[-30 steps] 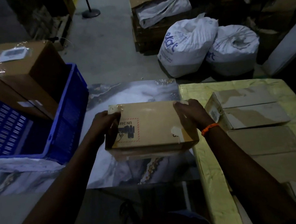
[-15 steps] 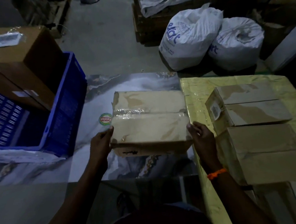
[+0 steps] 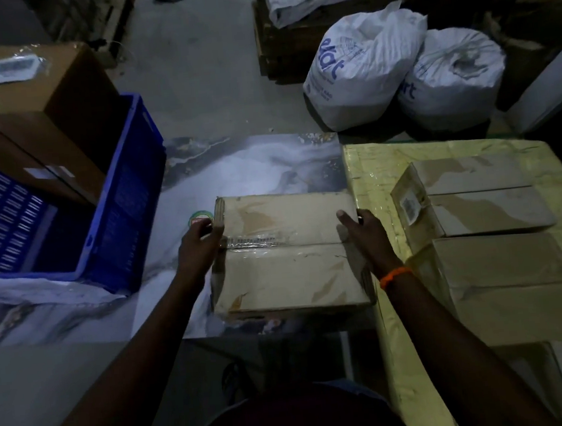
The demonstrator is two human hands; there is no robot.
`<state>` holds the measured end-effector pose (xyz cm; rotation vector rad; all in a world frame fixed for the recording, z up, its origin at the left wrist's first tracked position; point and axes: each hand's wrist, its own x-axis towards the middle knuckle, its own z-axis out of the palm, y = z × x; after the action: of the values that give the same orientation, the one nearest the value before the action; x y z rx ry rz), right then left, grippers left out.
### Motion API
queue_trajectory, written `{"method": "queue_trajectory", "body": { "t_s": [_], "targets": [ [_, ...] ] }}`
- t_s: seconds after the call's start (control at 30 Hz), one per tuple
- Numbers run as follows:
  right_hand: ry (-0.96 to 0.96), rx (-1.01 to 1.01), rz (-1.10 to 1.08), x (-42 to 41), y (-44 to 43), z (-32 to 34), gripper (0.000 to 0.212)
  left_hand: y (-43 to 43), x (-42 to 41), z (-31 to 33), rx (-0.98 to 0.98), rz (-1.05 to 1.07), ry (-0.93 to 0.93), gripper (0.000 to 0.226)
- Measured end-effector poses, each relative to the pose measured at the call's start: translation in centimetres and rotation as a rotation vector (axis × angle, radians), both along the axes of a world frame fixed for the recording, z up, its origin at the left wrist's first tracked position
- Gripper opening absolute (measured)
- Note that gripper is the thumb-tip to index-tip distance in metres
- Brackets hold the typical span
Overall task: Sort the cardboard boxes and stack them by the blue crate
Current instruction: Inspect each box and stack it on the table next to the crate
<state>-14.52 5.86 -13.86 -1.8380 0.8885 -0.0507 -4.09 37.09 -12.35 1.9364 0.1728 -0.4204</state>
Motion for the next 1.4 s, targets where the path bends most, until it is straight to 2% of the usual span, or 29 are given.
{"method": "queue_trajectory", "body": {
  "t_s": [0.1, 0.17, 0.23, 0.3, 0.33, 0.4, 0.5, 0.73, 0.9, 0.97, 1.03, 1.13, 1.23, 1.33, 1.4],
  "targets": [
    [0.045, 0.057, -0.023, 2.5, -0.4, 0.6, 0.070, -2.7, 1.6, 1.8, -0.077, -0.027, 0.050, 0.015],
    [0.043, 0.085, -0.055, 3.0, -0.2, 1.2, 0.081, -3.4, 1.8, 2.2, -0.098, 0.002, 0.029, 0.007],
    [-0.016, 0.057, -0.078, 2.8, 0.4, 2.6, 0.074, -3.3, 1.8, 2.5, -0.116, -0.005, -0.044, 0.025],
    [-0.150, 0.036, -0.137, 2.2, 0.5, 3.8, 0.063, -2.5, 1.9, 2.9, -0.147, 0.003, -0.102, 0.054],
    [-0.216, 0.038, -0.168, 1.8, 0.5, 4.5, 0.055, -2.3, 1.9, 3.3, -0.184, 0.031, -0.111, 0.061],
    [-0.312, 0.057, -0.214, 1.1, 0.5, 5.7, 0.044, -2.0, 1.5, 4.5, -0.275, 0.113, -0.127, 0.057],
    [-0.358, 0.009, -0.237, -0.3, 1.3, 6.6, 0.039, -2.0, 0.1, 5.3, -0.354, 0.195, -0.148, 0.036],
    [-0.322, -0.091, -0.229, -3.6, 4.2, 3.4, 0.045, -1.0, -4.1, 2.6, -0.290, 0.244, -0.173, 0.038],
    [-0.346, -0.162, -0.212, -3.7, 3.9, 3.2, 0.034, 0.0, -4.3, 2.2, -0.279, 0.212, -0.184, 0.037],
    [-0.312, -0.224, -0.163, -3.5, 3.5, 2.9, 0.044, 0.1, -4.2, 2.2, -0.215, 0.178, -0.222, 0.038],
    [-0.261, -0.383, -0.067, -3.1, 3.4, 2.6, 0.059, -0.1, -3.9, 2.3, -0.113, 0.127, -0.302, 0.043],
    [-0.242, -0.679, 0.134, -1.5, 4.3, 3.0, 0.073, -1.2, -2.8, 2.6, 0.197, -0.057, -0.557, 0.055],
    [-0.183, -0.785, 0.426, 1.8, 5.6, 4.0, 0.079, -3.7, -0.9, 3.4, 0.504, -0.314, -0.767, 0.056],
    [-0.065, -0.859, 0.632, 5.0, 6.4, 4.2, 0.081, -6.3, 0.8, 4.1, 0.607, -0.660, -0.714, 0.058],
    [-0.027, -0.919, 0.681, 6.2, 6.7, 4.0, 0.078, -6.9, 1.5, 3.5, 0.710, -0.752, -0.707, 0.063]
  ]
}}
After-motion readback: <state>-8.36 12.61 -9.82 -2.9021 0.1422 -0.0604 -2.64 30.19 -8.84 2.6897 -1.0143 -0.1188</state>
